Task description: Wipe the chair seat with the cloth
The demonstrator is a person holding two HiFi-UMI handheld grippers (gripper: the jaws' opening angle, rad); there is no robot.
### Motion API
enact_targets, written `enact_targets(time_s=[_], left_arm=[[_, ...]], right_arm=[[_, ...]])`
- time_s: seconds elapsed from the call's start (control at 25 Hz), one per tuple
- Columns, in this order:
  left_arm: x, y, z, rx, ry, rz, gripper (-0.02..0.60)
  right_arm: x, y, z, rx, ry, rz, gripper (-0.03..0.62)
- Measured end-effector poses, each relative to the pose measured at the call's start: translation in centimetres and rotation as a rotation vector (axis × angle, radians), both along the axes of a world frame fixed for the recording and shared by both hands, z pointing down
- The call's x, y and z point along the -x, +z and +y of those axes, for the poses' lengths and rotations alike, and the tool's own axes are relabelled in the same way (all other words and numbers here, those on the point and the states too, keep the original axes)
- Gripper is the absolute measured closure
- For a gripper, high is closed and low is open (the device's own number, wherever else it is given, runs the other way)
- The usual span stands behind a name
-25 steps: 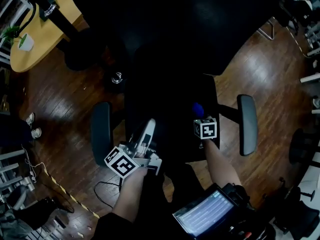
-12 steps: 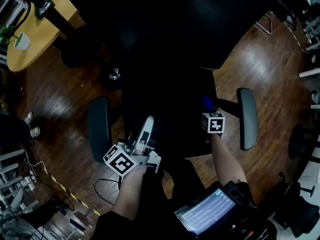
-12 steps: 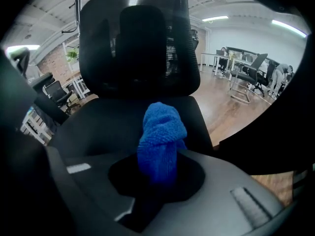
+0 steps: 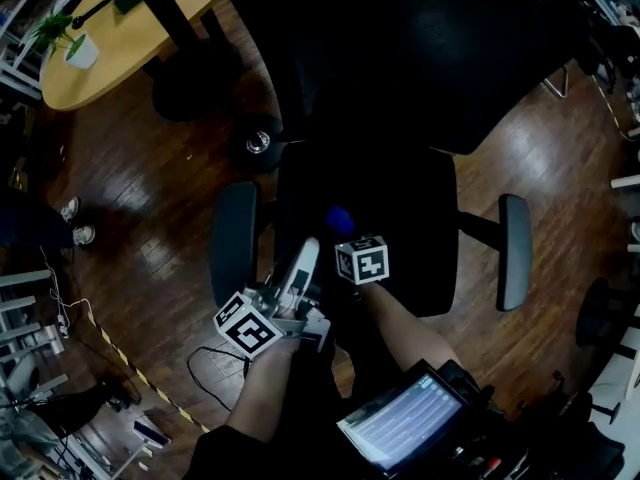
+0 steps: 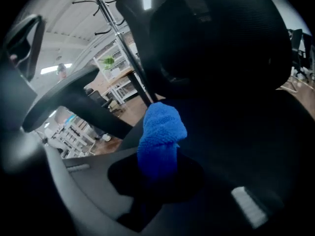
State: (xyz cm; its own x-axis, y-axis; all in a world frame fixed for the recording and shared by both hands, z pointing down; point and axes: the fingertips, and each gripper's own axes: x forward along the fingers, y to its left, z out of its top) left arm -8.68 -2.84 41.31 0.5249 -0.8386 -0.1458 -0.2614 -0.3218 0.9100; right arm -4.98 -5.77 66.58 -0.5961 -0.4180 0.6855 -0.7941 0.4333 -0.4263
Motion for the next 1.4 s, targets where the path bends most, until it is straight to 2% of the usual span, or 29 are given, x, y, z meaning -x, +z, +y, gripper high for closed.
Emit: enact_targets(time_s=[0.08,0.16,0.32,0.44,0.64,0.92,1.04,1.16,1.4], left_arm=[[0.6,-0.2,0.2,-0.009,-0.012,-0.003,0.589],[1.1,-0.2,0.2,-0.014,-0.022,-0.002,0.589],[2.0,0.1,0.6,-0.013,-0.031,-0.012,0.589],[2.2,0.4,0.7,-0.020,-0.026,-0.017,0.589],[0.9,0.9,0.6,-0.034,0.015,-0.010,0.589],[-3.8,0.8,0.5,-0.044,0.116,0.001,0.589],[-5.2,1.0,0.2,-0.042,0.142,0.005,0.589],[-6.0,1.2,0.2,-0.039,0.157,0.003,0.589],[-5.9,1.4,0.1,-0.036,0.153,0.002,0.589]], right_arm=[[4.3,0.2,2.3,0.020,-0.072,-0.046,0.549],[6.9,0.9,4.5,0.034,-0.133,-0.051,0.549],[7.7,1.4,5.7,-0.019,-0.136,-0.063,0.549],[6.8,1.8,5.4,-0.012,-0.140,-0.039,0.549],[-0.6,4.6,4.6,0.000,-0.071,0.079,0.549],[-16.8,4.3,2.7,-0.007,0.166,0.236,0.549],[-22.4,3.8,2.1,-0.018,0.231,0.291,0.549],[-24.8,3.1,1.7,-0.026,0.265,0.307,0.549],[-25.1,3.0,1.7,-0.033,0.268,0.330,0.549]])
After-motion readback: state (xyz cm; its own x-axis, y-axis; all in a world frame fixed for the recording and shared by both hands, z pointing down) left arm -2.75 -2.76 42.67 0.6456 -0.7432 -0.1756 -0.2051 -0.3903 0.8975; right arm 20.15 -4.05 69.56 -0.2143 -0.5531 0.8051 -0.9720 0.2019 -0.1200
